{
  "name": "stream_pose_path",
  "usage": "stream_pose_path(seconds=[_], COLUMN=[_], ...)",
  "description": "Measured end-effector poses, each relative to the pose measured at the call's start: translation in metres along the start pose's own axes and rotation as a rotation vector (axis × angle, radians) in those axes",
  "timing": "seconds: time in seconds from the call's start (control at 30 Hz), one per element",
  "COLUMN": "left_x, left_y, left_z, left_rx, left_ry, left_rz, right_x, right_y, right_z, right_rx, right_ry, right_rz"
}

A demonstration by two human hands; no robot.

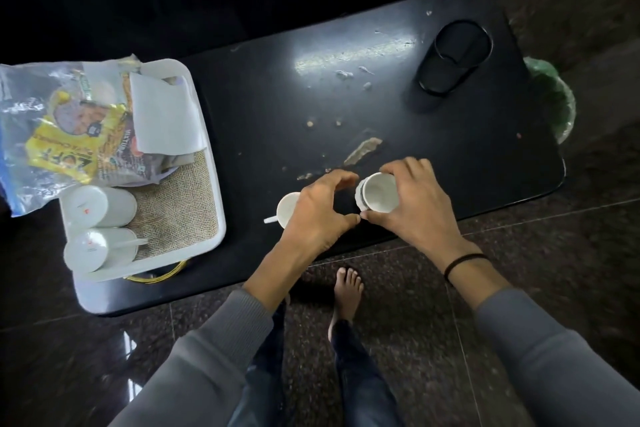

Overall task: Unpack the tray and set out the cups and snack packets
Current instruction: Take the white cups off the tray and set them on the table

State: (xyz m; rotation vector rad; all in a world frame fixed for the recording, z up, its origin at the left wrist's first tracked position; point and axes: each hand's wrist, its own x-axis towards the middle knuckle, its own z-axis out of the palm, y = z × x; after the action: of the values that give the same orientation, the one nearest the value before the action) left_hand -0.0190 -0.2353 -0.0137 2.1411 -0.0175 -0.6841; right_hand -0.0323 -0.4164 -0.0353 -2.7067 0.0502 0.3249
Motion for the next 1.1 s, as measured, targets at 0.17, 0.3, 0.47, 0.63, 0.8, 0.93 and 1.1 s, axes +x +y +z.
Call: stream_pose_path(seconds=[0.17,0.3,0.47,0.63,0.8,0.93,1.1], left_x=[0.002,0.002,-0.003,-0.012,-0.02,-0.029,-0.047], left_y=[0.002,0.002,0.001,0.001,-0.009,-0.032,-0.077], left_z=[0.001,0.002,-0.001,-0.018,-0.054,-0.095,-0.146], left_rx=[0.029,0.027,-0.007,-0.052,-0.096,-0.117,-0.079], left_ry=[0.003,0.008,0.041,0.079,0.174,0.271,0.383], left_rz=[0.019,0.016,-0.004,0.004,-0.002,-0.032,-0.123], right_x=[0.003,0.004,0.004,0.006,0.023,0.042,0.06], right_y=[-0.003,-0.008,-0.016,-0.039,-0.089,-0.142,-0.211], right_z=[0.007,0.006,-0.003,-0.023,-0.03,-0.016,0.017], right_rx=[-0.092,-0.129,-0.169,-0.109,-0.048,-0.025,0.031], right_ry=[0.019,0.004,-0.091,-0.063,-0.076,-0.106,-0.147], right_rz=[-0.049,-0.057,-0.045,-0.078,-0.172,-0.248,-0.372])
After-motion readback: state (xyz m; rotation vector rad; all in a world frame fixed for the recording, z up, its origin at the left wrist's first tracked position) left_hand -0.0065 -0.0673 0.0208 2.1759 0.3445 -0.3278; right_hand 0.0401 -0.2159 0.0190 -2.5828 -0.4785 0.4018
